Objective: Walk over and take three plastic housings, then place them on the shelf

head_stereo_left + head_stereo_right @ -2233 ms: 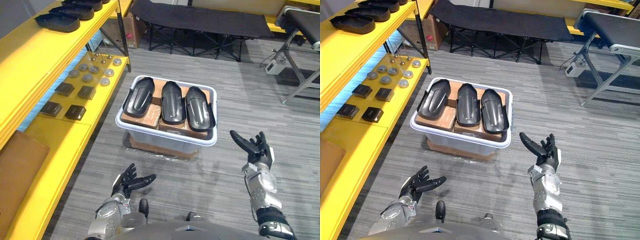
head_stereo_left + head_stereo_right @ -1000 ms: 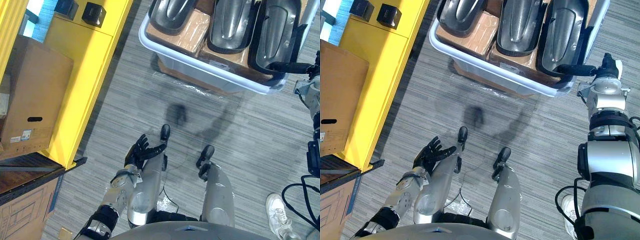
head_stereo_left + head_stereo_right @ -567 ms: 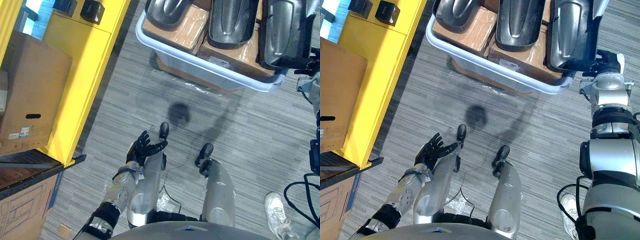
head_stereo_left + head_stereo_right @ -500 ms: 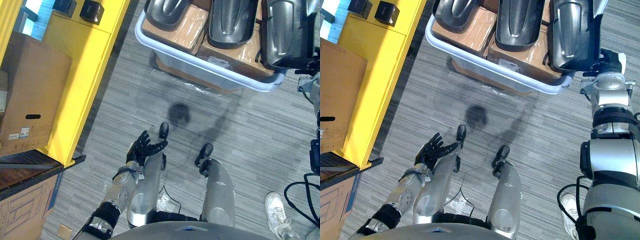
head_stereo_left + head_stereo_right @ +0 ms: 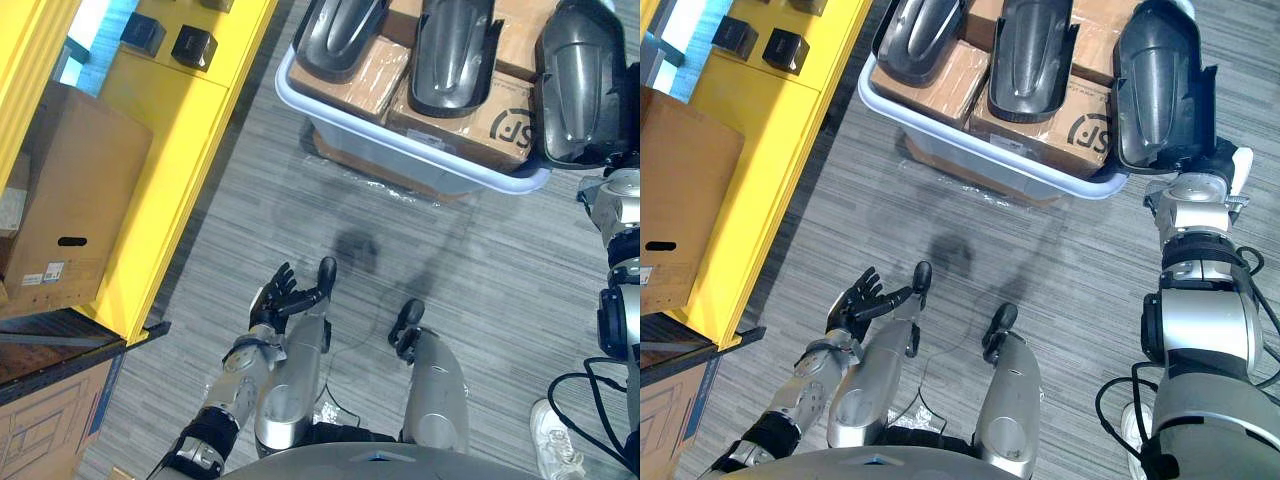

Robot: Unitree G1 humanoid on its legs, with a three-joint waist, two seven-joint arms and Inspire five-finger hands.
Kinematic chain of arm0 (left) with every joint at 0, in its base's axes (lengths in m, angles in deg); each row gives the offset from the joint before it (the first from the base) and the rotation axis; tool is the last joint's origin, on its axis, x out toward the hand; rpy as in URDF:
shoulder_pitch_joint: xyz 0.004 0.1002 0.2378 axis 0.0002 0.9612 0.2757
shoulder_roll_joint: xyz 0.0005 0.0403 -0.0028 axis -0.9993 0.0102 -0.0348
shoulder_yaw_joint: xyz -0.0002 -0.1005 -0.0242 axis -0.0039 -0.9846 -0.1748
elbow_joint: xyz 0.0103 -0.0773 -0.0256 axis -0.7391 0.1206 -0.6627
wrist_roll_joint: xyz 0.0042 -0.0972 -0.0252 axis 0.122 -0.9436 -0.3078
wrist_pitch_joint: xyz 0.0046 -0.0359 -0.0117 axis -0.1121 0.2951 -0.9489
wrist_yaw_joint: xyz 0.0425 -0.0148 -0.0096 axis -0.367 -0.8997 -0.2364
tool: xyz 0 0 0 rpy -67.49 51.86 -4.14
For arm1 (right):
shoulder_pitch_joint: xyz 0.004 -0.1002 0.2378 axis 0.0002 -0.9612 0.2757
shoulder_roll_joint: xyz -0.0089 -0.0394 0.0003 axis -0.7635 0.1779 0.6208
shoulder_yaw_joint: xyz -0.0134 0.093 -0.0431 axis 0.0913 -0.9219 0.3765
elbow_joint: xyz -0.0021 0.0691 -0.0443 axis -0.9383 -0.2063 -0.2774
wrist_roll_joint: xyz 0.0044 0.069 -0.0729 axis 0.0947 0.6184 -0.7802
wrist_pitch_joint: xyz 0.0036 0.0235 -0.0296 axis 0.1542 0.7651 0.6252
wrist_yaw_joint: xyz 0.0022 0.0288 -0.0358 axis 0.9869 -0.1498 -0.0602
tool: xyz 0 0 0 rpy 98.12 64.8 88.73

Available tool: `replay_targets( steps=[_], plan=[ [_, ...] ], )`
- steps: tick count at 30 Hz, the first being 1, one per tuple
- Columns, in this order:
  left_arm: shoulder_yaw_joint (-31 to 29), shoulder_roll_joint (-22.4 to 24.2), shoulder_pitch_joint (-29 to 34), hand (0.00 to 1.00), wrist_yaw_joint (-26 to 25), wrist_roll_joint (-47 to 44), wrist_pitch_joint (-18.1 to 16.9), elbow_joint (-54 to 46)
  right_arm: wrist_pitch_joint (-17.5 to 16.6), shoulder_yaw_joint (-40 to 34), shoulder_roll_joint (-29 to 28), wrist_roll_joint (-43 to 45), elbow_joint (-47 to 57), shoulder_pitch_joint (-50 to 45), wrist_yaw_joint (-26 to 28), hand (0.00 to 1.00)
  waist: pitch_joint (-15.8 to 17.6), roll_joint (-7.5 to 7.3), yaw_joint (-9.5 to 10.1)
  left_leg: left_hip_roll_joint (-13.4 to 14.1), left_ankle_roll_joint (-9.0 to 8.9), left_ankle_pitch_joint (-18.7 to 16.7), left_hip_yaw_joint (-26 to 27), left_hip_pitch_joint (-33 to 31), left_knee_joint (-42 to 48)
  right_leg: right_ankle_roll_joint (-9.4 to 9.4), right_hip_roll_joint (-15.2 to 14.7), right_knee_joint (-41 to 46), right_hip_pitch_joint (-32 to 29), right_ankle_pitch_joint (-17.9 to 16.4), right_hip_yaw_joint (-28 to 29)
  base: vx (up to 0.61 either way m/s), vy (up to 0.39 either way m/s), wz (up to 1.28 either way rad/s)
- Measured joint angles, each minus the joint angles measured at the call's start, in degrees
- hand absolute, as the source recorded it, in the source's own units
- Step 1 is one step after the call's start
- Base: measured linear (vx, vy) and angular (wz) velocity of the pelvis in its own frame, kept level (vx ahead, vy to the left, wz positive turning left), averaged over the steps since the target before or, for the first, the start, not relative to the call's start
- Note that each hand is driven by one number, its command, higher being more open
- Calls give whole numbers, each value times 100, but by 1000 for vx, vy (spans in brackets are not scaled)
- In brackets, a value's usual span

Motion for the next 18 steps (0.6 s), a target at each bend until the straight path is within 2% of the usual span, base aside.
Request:
replay_targets(
  steps=[4,9,11,13,18],
  plan=[
    [-52,-85,361,100,39,14,-44,-291,-488,-48,3,-47,14,-6,-174,0,-7,-37,-139,52,6,45,35,422,-265,58,105,-323,391,64,0,59,-14,-6],
    [-178,-244,653,100,81,68,-43,-660,-855,-247,1,-91,1038,-676,-331,0,-121,-161,-225,133,-6,75,57,858,-560,97,263,-678,849,142,3,86,-44,-4],
    [-271,-244,680,100,108,164,-43,-712,-1032,-362,-99,-298,1477,-1093,-354,0,-346,-265,-231,155,-22,15,61,921,-562,97,304,-803,954,147,-2,89,-53,-2],
    [-338,-247,696,100,120,328,-27,-815,-1064,-507,-290,-361,1837,-1360,-365,0,-456,-348,-246,176,-30,-36,96,1049,-564,101,340,-919,1109,162,13,79,-47,-7],
    [-530,-210,883,100,212,726,118,-1388,-1161,-794,-1219,-747,3032,-2523,-385,0,-1056,-555,-271,252,-34,-216,260,1293,-577,116,513,-1549,1545,371,63,92,-48,-17]
  ],
)
